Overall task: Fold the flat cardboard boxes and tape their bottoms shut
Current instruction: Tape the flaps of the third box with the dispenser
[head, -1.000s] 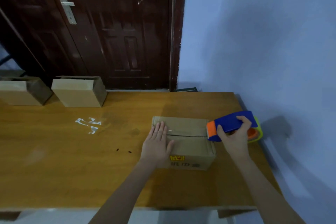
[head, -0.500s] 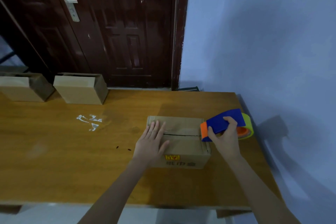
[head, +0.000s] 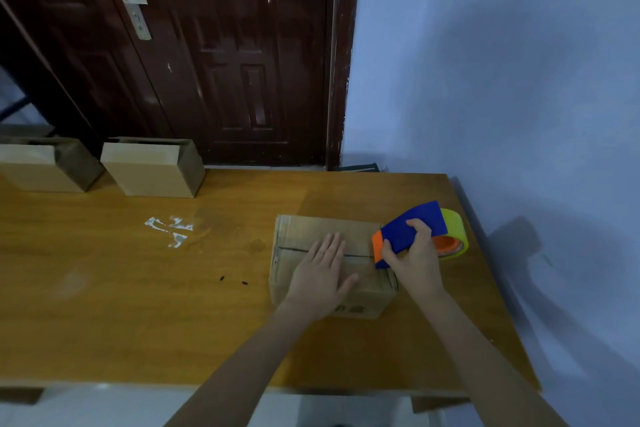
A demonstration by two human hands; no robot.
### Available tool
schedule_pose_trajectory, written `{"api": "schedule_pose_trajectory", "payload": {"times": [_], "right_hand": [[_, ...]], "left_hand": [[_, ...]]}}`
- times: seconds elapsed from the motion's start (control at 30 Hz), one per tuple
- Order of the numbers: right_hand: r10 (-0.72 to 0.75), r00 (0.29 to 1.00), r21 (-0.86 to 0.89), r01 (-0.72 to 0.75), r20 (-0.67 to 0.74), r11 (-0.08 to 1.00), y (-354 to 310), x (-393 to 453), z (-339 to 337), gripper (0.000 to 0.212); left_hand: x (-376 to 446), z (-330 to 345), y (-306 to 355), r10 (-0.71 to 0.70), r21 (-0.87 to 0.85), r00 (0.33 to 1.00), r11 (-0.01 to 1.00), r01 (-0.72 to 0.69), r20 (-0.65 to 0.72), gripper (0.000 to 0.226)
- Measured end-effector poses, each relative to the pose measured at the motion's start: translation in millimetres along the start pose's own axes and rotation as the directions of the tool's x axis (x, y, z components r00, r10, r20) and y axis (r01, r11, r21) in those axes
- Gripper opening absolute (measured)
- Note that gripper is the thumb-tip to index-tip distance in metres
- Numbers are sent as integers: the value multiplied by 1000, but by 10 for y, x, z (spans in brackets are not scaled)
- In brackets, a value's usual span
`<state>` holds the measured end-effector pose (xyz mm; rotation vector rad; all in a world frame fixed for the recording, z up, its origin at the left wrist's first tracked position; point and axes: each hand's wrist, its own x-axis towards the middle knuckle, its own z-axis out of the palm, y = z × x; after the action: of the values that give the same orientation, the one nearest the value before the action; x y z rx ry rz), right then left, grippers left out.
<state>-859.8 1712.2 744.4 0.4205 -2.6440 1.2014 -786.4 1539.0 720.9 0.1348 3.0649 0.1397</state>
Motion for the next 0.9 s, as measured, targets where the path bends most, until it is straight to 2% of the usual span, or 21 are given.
{"api": "schedule_pose_trajectory", "payload": {"times": [0.27, 0.37, 0.47, 0.53, 0.63, 0.8, 0.9], "right_hand": [[11, 1000, 56, -11, -8, 998, -64, 13, 63, 54], [54, 998, 164, -50, -24, 985, -23, 3, 68, 57], [89, 995, 222, -76, -52, 972, 4, -3, 74, 58], [98, 993, 235, -80, -64, 969, 18, -10, 74, 60], [142, 987, 279, -117, -73, 953, 45, -10, 77, 61], [251, 960, 399, -184, -123, 898, 119, 8, 44, 61], [263, 958, 416, -194, -116, 889, 168, 26, -8, 62]], "left_hand": [[-33, 78, -84, -56, -28, 997, 998, 58, 49, 71], [-25, 27, -15, -120, 49, 991, 992, 118, 54, 67], [88, -113, 160, -142, 131, 990, 981, 141, -4, 64], [160, -87, 272, -74, 26, 995, 997, 76, -63, 68], [166, 42, 345, -10, -103, 999, 995, 6, -46, 88], [183, 85, 309, -22, -114, 1000, 993, 22, -7, 92], [184, 103, 309, -4, -105, 1000, 994, 4, -5, 93]]}}
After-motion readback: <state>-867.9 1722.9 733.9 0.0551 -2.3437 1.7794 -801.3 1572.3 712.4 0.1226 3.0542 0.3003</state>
